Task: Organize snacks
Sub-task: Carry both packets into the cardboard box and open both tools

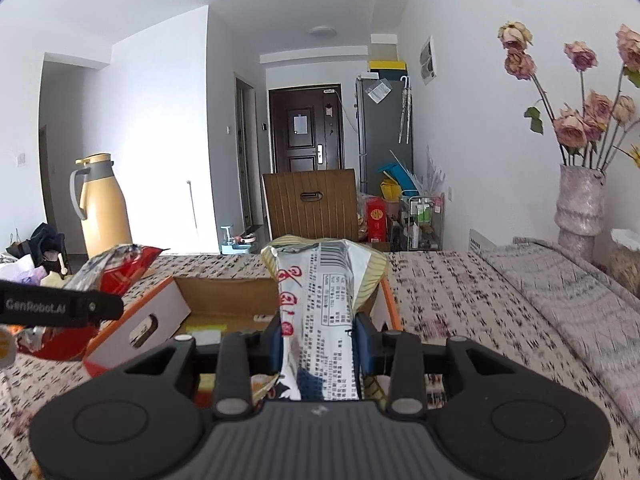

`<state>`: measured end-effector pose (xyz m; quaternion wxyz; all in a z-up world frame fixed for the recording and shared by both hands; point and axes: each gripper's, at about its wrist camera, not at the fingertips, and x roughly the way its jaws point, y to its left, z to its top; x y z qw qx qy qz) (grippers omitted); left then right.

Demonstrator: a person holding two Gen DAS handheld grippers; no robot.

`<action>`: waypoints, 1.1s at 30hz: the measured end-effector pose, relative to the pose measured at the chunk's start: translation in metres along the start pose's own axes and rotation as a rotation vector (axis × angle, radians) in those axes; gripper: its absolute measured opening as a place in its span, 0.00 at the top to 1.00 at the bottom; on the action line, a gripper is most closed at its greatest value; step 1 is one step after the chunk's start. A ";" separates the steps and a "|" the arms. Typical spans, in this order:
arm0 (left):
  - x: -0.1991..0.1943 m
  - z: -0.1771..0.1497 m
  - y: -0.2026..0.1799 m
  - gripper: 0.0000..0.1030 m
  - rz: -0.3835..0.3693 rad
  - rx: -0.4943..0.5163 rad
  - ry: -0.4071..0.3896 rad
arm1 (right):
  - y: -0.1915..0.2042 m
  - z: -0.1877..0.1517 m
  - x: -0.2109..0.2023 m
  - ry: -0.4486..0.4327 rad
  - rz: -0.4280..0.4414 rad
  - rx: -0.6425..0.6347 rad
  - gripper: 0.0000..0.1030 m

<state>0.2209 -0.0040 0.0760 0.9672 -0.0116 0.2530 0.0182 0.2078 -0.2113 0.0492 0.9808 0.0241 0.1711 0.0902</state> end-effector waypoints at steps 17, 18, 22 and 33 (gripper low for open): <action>0.087 -0.003 0.012 0.43 0.023 -0.041 0.062 | -0.007 0.004 0.099 0.116 0.014 0.025 0.66; 0.090 -0.005 0.013 0.43 0.022 -0.041 0.070 | -0.008 0.002 0.102 0.127 0.015 0.028 0.66; 0.096 -0.010 0.017 0.43 0.000 -0.046 0.089 | -0.009 -0.003 0.106 0.147 0.025 0.025 0.66; 0.087 -0.014 0.015 0.09 0.015 -0.047 0.040 | -0.017 -0.006 0.102 0.135 0.000 0.059 0.29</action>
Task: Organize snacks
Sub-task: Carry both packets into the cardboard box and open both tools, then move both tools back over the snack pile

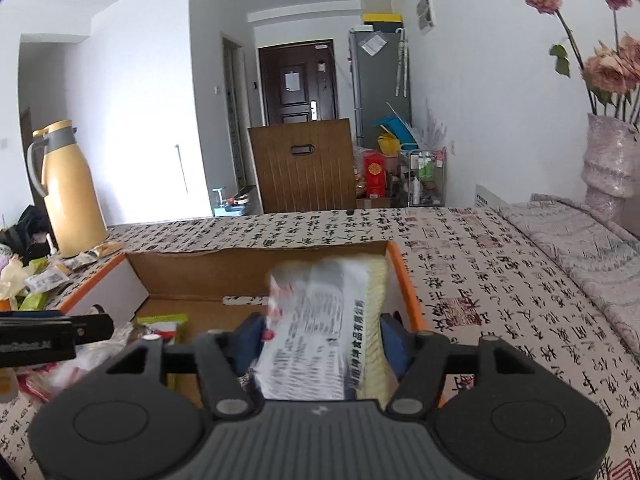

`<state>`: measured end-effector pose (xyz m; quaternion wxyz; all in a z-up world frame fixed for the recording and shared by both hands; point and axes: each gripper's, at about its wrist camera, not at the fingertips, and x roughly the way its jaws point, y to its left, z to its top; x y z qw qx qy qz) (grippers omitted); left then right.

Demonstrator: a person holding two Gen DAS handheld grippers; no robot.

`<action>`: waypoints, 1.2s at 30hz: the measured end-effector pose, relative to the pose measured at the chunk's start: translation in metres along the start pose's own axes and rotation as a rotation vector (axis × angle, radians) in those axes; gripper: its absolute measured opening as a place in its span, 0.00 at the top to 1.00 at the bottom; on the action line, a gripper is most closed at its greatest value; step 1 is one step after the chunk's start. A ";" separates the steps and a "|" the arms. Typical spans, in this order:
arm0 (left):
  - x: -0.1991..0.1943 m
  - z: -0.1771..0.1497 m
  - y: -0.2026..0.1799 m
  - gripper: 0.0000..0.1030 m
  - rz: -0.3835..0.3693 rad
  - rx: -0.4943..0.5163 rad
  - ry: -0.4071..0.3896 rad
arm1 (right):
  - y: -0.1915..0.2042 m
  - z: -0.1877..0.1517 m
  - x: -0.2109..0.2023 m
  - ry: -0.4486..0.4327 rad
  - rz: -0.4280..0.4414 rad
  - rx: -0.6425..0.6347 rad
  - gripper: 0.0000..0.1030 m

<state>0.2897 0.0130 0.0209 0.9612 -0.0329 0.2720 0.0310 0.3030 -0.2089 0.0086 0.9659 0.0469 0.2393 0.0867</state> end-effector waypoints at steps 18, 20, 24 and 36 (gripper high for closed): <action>-0.023 0.006 -0.003 0.00 -0.011 -0.004 -0.057 | -0.004 0.003 -0.017 -0.061 -0.010 0.023 0.00; -0.031 0.008 -0.005 0.00 -0.011 0.000 -0.069 | -0.004 0.005 -0.025 -0.073 -0.013 0.017 0.00; -0.052 0.011 -0.007 0.00 -0.007 0.011 -0.098 | 0.001 0.010 -0.045 -0.106 -0.015 -0.002 0.00; -0.112 -0.007 -0.001 0.00 -0.003 0.015 -0.126 | 0.012 -0.008 -0.108 -0.135 0.011 -0.023 0.00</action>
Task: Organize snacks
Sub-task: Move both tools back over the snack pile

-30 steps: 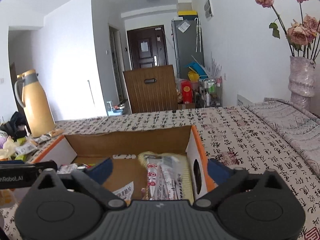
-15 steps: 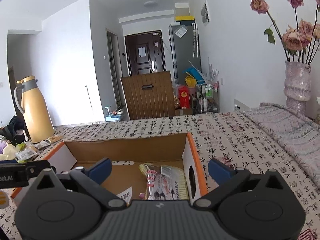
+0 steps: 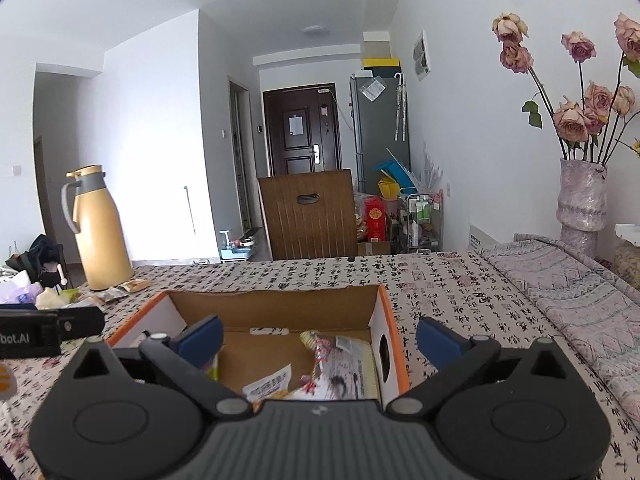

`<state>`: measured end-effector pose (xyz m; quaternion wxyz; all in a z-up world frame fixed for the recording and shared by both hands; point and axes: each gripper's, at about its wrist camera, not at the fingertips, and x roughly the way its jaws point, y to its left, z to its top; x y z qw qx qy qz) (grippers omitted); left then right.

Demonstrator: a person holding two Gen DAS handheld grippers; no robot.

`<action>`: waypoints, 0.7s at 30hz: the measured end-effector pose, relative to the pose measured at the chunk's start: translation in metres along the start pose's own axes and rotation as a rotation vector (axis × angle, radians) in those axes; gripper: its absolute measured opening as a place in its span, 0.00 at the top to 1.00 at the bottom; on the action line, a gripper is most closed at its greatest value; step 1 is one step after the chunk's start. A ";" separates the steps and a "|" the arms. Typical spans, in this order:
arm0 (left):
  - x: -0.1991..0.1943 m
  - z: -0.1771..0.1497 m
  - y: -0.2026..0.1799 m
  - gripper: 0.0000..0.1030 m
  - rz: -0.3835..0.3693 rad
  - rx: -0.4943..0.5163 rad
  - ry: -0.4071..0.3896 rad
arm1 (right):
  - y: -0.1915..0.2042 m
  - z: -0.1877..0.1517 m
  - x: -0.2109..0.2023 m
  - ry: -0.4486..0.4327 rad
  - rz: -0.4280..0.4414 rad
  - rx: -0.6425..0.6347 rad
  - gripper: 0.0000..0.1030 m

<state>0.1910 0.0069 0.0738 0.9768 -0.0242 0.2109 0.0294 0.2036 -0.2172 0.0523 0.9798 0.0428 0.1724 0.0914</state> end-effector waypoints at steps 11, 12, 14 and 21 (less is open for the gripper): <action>-0.028 -0.037 0.013 0.00 -0.014 -0.038 0.057 | 0.007 -0.038 -0.041 0.040 0.009 -0.007 0.00; -0.030 -0.040 0.014 0.00 -0.015 -0.040 0.065 | 0.006 -0.042 -0.043 0.051 0.011 -0.005 0.00; -0.033 -0.048 0.016 0.00 -0.015 -0.039 0.080 | 0.005 -0.049 -0.047 0.071 0.016 0.005 0.00; -0.045 -0.073 0.020 0.00 -0.031 -0.035 0.122 | 0.006 -0.074 -0.060 0.125 0.016 0.011 0.00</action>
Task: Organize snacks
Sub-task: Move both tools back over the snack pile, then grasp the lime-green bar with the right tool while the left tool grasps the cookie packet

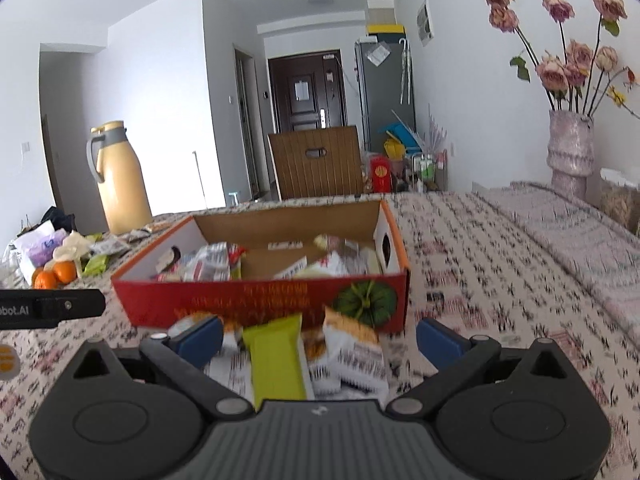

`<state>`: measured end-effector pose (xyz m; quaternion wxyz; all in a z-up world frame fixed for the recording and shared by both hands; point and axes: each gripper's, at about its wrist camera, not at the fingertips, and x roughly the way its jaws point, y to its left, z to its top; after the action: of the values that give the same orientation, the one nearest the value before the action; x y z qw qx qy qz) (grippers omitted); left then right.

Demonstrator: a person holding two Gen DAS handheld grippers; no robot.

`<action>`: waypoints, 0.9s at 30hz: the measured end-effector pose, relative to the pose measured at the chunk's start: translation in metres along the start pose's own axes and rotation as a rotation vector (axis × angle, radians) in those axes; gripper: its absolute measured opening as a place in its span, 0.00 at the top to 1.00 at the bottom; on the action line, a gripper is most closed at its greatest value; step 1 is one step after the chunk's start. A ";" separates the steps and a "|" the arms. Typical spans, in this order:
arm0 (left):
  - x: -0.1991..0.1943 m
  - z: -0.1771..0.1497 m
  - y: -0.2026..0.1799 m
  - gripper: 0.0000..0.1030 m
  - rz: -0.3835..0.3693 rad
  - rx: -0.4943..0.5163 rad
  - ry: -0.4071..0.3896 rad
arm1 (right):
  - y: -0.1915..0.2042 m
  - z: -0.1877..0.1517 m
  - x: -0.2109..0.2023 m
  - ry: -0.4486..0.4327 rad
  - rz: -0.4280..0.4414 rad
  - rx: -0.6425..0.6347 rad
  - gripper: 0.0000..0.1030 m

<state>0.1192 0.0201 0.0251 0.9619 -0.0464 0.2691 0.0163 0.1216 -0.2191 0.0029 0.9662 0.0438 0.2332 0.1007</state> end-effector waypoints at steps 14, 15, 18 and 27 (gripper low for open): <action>0.002 -0.030 0.013 0.00 -0.013 -0.006 0.068 | 0.011 -0.026 -0.009 0.046 0.011 -0.070 0.13; 0.002 -0.030 0.013 0.00 -0.014 -0.006 0.068 | 0.013 -0.025 -0.008 0.049 0.014 -0.080 0.19; 0.004 -0.031 0.015 0.00 -0.014 -0.009 0.073 | 0.019 -0.023 0.001 0.071 0.029 -0.112 0.39; 0.005 -0.028 0.021 0.00 -0.006 -0.026 0.068 | 0.034 -0.020 0.034 0.146 0.032 -0.199 0.64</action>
<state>0.1080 0.0379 -0.0030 0.9515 -0.0603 0.3014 0.0154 0.1361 -0.1783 -0.0253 0.9444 -0.0558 0.2912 0.1418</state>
